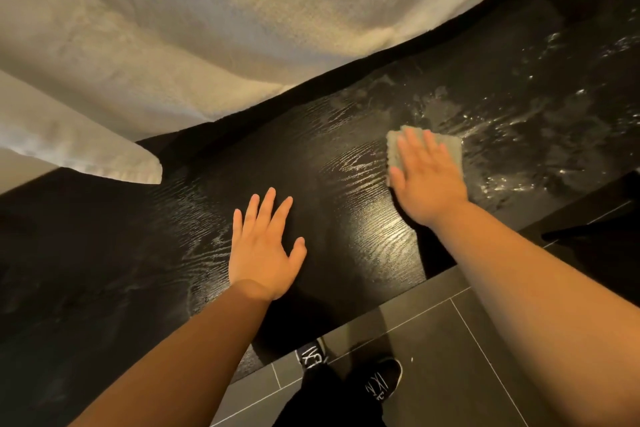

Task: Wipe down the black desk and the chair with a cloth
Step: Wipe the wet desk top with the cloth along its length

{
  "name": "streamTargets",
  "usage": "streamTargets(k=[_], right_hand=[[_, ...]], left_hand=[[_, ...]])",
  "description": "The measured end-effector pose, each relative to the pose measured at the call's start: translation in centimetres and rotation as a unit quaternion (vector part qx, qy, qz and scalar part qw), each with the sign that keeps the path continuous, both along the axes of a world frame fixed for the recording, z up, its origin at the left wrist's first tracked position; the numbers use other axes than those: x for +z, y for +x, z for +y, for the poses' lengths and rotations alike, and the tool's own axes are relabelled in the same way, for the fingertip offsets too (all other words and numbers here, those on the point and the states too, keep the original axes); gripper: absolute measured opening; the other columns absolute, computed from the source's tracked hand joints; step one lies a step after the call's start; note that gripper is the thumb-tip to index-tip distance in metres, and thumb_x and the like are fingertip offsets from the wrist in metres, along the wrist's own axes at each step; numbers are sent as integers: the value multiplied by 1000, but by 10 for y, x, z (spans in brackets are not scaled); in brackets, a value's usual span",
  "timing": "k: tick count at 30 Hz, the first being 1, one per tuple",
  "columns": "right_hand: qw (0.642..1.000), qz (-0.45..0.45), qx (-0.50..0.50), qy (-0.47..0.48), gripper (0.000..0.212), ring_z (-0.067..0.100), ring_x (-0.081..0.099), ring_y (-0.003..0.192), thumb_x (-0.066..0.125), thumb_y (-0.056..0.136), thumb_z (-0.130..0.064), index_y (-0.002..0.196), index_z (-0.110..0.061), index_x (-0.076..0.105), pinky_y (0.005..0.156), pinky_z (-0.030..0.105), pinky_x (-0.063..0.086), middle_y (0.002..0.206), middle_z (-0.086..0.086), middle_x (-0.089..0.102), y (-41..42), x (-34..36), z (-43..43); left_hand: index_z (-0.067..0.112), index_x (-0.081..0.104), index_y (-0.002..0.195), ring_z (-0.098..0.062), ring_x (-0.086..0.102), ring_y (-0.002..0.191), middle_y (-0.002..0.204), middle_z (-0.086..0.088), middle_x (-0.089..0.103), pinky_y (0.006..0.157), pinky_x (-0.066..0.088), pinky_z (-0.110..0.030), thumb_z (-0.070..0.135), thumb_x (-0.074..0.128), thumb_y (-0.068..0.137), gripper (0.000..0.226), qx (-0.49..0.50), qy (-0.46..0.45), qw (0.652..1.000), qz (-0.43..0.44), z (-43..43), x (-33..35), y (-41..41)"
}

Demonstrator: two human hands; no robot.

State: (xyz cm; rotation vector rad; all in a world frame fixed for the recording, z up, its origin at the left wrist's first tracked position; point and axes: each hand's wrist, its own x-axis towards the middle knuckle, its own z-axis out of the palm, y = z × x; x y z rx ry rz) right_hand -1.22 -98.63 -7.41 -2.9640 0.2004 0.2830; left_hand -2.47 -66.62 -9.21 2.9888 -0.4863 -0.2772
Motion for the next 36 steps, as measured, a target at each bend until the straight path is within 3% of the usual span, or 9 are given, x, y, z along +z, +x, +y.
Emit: streamTargets(k=[4, 9, 13, 23, 30, 32, 36], right_hand=[[998, 5, -55, -5, 75, 38, 8, 159, 13, 104, -55, 165, -12, 18, 128, 54, 13, 174, 9, 11, -19, 0, 10], [992, 27, 119, 34, 72, 31, -4, 161, 13, 104, -52, 167, -18, 12, 130, 49, 2, 175, 4, 1, -30, 3, 106], [984, 23, 178, 13, 67, 28, -8, 161, 13, 106, -46, 167, -19, 8, 130, 45, -4, 175, 2, -3, 5, -6, 103], [999, 25, -31, -14, 69, 36, 0, 160, 14, 105, -45, 167, -15, 10, 130, 50, 4, 175, 6, 2, 28, -2, 39], [985, 52, 166, 13, 74, 29, -7, 161, 9, 98, -48, 167, -22, 10, 130, 48, -1, 175, 0, -3, 35, 1, 124], [984, 50, 171, 9, 73, 28, -7, 161, 9, 99, -49, 167, -22, 9, 130, 47, -2, 175, -1, -2, 47, -2, 113], [996, 45, 70, -14, 71, 31, -5, 161, 6, 103, -49, 168, -21, 5, 130, 48, -1, 175, 1, -3, 52, 0, 56]], left_hand=[[35, 22, 167, -28, 2, 164, 177, 0, 9, 132, 6, -56, 62, 37, 97, 76, -2, 5, 1000, 0, -1, 0, 1], [36, 17, 167, -27, -2, 164, 178, 1, 5, 132, 4, -56, 63, 35, 97, 77, 0, 9, 1000, 11, -2, 0, 2], [37, 17, 166, -26, -3, 164, 178, 2, 4, 132, 2, -56, 64, 33, 96, 77, -2, 7, 1000, 11, -1, 0, 1], [37, 16, 167, -26, -4, 164, 178, 2, 4, 132, -1, -55, 63, 33, 97, 76, -1, -8, 1000, 19, 0, 1, 1], [36, 13, 167, -26, -8, 164, 178, 2, -1, 131, -2, -56, 63, 33, 98, 77, -3, -6, 1000, 29, 0, 1, 1], [37, 13, 168, -26, -8, 164, 178, 2, -2, 131, -3, -55, 63, 33, 99, 77, -5, -8, 999, 31, 0, 2, 2], [36, 13, 167, -26, -8, 164, 178, 2, -1, 131, -3, -55, 62, 35, 99, 76, -6, -12, 999, 36, 0, 4, 2]])
